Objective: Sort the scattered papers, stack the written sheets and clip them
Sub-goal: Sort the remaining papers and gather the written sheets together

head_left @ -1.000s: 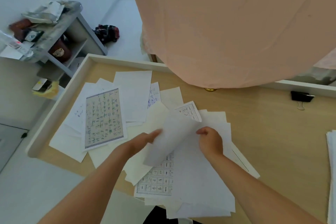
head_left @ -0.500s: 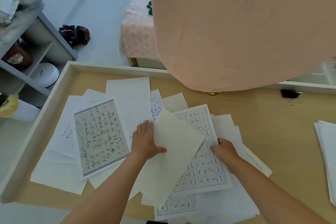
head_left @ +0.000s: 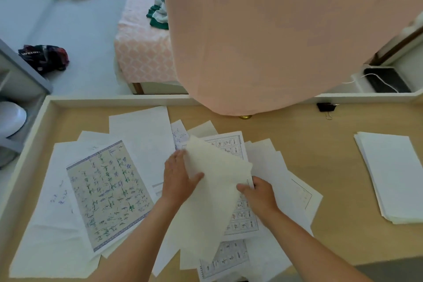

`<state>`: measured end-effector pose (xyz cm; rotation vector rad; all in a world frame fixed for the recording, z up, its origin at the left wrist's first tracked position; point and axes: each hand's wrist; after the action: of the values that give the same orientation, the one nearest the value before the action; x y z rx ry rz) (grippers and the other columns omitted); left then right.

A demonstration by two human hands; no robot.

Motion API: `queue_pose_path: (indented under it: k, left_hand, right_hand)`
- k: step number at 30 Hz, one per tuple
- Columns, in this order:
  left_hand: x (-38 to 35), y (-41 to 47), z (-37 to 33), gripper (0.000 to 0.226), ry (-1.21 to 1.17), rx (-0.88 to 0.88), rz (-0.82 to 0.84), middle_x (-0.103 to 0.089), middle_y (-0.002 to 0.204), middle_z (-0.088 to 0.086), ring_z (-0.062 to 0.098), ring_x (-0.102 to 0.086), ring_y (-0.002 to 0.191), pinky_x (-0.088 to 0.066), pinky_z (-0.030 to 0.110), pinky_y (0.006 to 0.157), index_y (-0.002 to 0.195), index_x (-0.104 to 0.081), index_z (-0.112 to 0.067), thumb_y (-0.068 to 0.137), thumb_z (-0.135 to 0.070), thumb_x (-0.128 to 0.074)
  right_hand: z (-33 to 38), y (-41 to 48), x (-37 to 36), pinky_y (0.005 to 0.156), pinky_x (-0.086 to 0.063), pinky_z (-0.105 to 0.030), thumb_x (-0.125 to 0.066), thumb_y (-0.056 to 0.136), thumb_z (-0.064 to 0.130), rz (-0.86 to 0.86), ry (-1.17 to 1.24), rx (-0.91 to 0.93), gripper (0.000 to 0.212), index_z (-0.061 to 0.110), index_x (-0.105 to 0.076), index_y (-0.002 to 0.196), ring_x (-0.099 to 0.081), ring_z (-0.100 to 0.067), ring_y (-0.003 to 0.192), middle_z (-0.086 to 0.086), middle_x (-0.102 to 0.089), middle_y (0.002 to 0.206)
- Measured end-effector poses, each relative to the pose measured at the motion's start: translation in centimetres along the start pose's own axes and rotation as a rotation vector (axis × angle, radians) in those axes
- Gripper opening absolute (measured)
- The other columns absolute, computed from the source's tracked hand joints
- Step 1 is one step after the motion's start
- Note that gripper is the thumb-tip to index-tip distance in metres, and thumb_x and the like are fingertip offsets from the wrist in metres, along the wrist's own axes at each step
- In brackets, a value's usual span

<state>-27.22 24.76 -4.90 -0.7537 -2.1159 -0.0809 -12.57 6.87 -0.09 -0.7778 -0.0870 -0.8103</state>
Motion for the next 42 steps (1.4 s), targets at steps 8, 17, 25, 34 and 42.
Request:
queue_pose_path:
  k: [8, 17, 25, 34, 42]
  left_hand:
    - [1.0, -0.7, -5.6, 0.017, -0.599, 0.302, 0.362, -0.076, 0.103, 0.005, 0.018, -0.074, 0.084, -0.06, 0.039, 0.082, 0.104, -0.071, -0.017, 0.088, -0.024, -0.072]
    - [-8.9, -5.2, -8.5, 0.036, -0.178, 0.424, 0.094, -0.066, 0.111, 0.012, 0.033, -0.061, 0.107, -0.048, 0.041, 0.095, 0.109, -0.069, -0.007, 0.081, -0.03, -0.073]
    - [-9.7, -6.3, -12.0, 0.056, -0.463, 0.647, 0.145, -0.056, 0.111, 0.005, 0.027, -0.06, 0.097, -0.053, 0.037, 0.081, 0.125, -0.038, -0.011, 0.082, -0.013, -0.074]
    - [-9.4, -7.2, -13.7, 0.031, -0.62, 0.521, 0.231, -0.067, 0.105, -0.002, 0.016, -0.066, 0.092, -0.056, 0.028, 0.072, 0.123, -0.058, -0.014, 0.093, -0.02, -0.065]
    - [-7.8, -6.1, -10.9, 0.065, 0.203, 0.19, 0.02, -0.042, 0.149, 0.004, 0.026, -0.034, 0.138, -0.033, 0.04, 0.112, 0.146, -0.036, -0.016, 0.089, -0.027, -0.067]
  right_hand:
    - [-0.8, 1.4, 7.6, 0.065, -0.045, -0.025, -0.055, 0.099, 0.034, -0.133, 0.111, -0.05, 0.031, 0.008, -0.07, 0.091, -0.061, -0.013, 0.075, 0.002, -0.07, 0.084]
    - [-4.6, 4.6, 10.4, 0.098, -0.041, -0.041, -0.065, 0.085, 0.033, -0.157, -0.353, -0.191, 0.052, 0.022, -0.051, 0.134, -0.037, -0.033, 0.131, -0.009, -0.044, 0.137]
    - [-4.5, 5.5, 10.6, 0.087, -0.053, -0.038, -0.064, 0.072, 0.027, -0.059, -0.351, -0.287, 0.058, 0.02, -0.044, 0.126, -0.063, -0.025, 0.096, 0.004, -0.064, 0.102]
    - [-5.3, 5.7, 13.8, 0.071, -0.05, -0.03, -0.073, 0.078, 0.009, 0.02, -0.056, -0.098, 0.032, 0.021, -0.058, 0.105, -0.063, -0.014, 0.088, 0.003, -0.066, 0.101]
    - [-5.8, 6.4, 17.4, 0.062, -0.048, -0.028, -0.072, 0.077, -0.005, -0.027, -0.006, -0.115, 0.037, 0.013, -0.059, 0.106, -0.064, -0.016, 0.079, -0.002, -0.067, 0.093]
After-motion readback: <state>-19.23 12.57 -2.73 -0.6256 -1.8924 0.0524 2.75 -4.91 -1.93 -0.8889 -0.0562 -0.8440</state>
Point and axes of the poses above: each hand's wrist, its own y-axis towards the middle knuckle, its own x-axis out of the back of the hand, z = x × y
